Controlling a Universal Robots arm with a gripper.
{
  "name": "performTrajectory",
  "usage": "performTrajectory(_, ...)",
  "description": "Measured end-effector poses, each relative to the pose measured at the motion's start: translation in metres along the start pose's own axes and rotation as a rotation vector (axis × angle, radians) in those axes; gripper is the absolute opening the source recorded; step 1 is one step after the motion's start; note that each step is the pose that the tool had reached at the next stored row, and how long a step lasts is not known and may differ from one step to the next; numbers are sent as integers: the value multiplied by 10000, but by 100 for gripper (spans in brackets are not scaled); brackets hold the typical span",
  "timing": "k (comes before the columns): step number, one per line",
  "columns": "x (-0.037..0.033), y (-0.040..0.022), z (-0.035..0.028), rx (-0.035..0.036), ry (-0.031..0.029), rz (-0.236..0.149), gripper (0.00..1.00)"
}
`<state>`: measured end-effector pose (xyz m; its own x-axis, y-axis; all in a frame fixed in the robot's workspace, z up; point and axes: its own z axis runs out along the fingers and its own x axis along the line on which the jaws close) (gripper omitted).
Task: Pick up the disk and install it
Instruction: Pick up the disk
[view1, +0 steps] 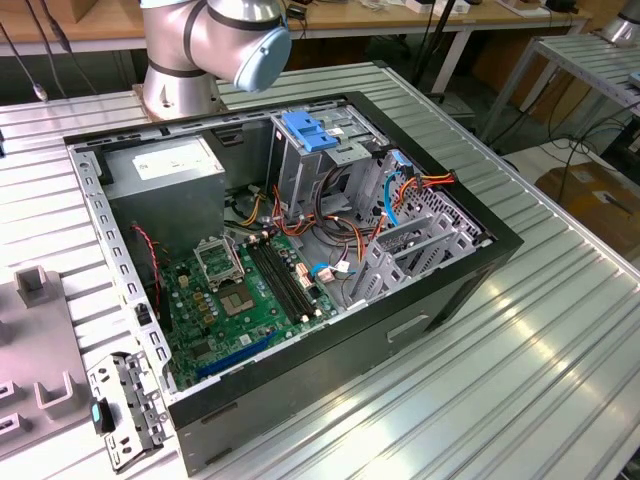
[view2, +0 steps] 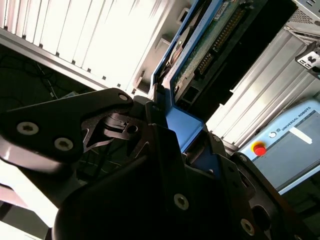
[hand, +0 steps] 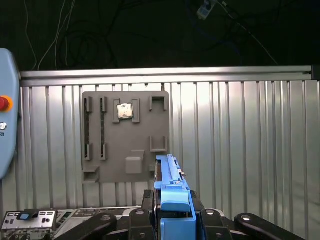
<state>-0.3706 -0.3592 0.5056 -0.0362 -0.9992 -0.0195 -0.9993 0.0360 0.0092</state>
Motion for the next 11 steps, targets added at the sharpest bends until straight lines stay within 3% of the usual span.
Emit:
performTrajectory(8, -6, -163, -2, -4, 0, 0, 37)
performTrajectory(11, 18, -178, -3, -5, 1, 1, 37)
